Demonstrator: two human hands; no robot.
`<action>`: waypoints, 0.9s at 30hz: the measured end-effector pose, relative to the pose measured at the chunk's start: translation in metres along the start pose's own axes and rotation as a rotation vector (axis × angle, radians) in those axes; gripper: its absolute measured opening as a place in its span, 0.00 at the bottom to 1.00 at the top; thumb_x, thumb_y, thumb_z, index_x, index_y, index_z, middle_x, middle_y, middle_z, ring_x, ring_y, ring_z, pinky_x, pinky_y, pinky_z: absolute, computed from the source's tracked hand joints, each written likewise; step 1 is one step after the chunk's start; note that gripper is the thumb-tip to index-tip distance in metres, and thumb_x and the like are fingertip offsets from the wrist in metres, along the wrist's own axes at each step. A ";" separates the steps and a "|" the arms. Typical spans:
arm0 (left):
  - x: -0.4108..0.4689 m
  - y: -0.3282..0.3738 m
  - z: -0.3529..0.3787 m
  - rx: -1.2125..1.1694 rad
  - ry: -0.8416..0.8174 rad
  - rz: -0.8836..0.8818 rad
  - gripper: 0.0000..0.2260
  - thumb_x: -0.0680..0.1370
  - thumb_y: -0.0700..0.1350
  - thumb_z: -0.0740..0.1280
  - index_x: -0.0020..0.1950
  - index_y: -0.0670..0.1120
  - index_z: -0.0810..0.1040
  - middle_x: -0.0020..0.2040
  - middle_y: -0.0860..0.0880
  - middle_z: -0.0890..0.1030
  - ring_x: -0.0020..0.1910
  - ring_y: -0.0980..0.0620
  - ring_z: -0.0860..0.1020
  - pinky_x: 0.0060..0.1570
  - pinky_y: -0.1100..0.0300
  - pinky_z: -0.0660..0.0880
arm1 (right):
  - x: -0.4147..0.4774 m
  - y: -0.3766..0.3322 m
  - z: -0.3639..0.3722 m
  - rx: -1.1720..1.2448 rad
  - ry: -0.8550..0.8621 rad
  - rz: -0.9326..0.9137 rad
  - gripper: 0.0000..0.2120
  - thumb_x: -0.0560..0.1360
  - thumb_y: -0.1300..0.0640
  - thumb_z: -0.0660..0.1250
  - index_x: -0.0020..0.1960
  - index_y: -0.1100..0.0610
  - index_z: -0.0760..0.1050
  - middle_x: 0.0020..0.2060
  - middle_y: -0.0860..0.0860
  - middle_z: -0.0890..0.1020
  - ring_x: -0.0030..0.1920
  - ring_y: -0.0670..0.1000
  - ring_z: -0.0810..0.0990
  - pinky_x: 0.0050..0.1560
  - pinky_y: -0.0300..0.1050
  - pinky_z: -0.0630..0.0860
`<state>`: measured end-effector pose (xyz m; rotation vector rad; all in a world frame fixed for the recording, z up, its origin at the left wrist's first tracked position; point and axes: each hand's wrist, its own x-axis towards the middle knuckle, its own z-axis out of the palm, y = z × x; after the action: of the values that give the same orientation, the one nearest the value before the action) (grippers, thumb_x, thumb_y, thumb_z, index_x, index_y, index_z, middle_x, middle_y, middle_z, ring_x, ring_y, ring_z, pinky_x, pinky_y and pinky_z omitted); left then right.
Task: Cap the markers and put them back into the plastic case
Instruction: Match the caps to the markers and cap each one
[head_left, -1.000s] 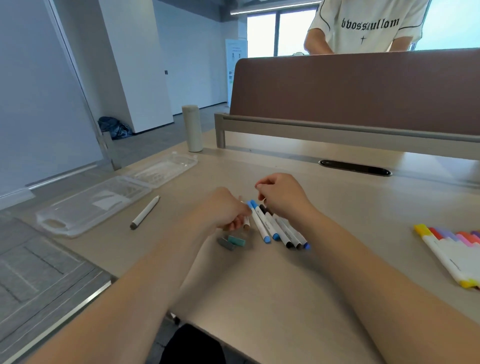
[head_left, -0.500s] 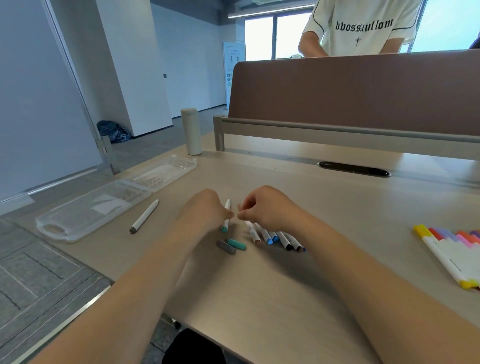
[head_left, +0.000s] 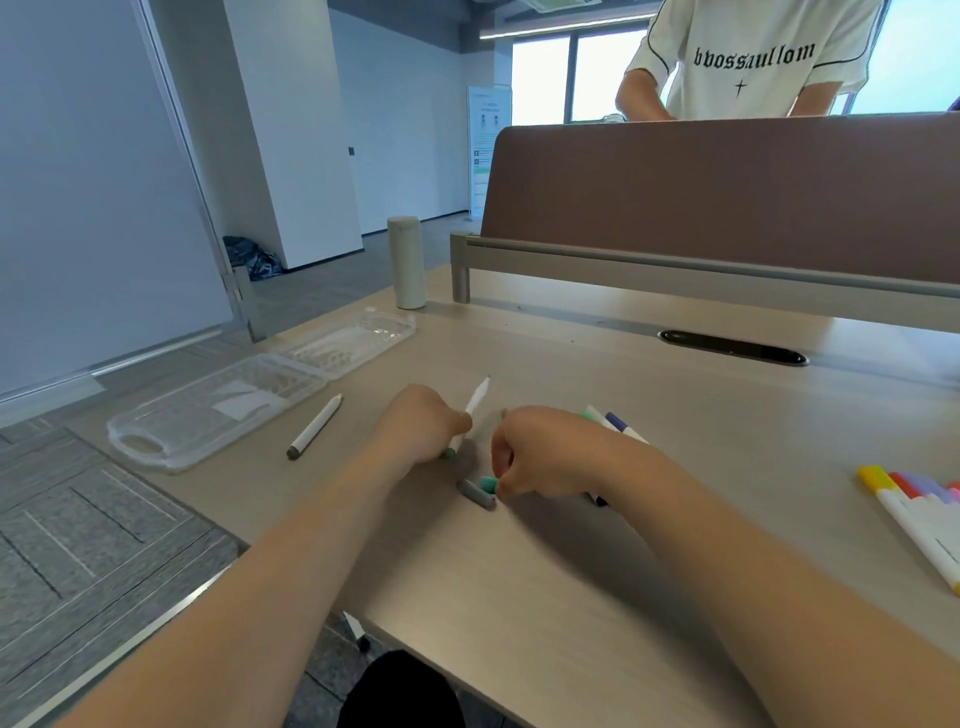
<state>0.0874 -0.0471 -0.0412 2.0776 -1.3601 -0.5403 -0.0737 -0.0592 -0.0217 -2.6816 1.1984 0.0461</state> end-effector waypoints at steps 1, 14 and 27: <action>-0.002 -0.002 -0.004 -0.079 -0.016 -0.007 0.11 0.73 0.46 0.69 0.38 0.39 0.81 0.28 0.45 0.76 0.28 0.47 0.71 0.33 0.59 0.67 | 0.000 0.001 -0.001 0.009 0.019 0.012 0.09 0.73 0.50 0.70 0.46 0.56 0.82 0.43 0.54 0.83 0.43 0.56 0.82 0.45 0.48 0.80; -0.020 -0.007 -0.015 -0.378 -0.284 0.128 0.05 0.77 0.42 0.69 0.47 0.44 0.85 0.34 0.51 0.82 0.30 0.56 0.69 0.28 0.65 0.66 | 0.005 0.052 -0.018 1.068 0.512 0.403 0.04 0.79 0.59 0.67 0.50 0.58 0.80 0.41 0.54 0.83 0.38 0.48 0.78 0.39 0.41 0.78; -0.016 -0.009 -0.009 -0.325 -0.277 0.133 0.04 0.75 0.44 0.71 0.46 0.47 0.85 0.35 0.51 0.83 0.32 0.55 0.70 0.30 0.64 0.67 | 0.009 0.052 -0.017 1.102 0.537 0.371 0.06 0.80 0.61 0.65 0.51 0.58 0.82 0.40 0.54 0.81 0.37 0.48 0.76 0.37 0.38 0.77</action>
<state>0.0929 -0.0271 -0.0403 1.6838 -1.4399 -0.9500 -0.1071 -0.1030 -0.0154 -1.5108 1.2800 -1.0062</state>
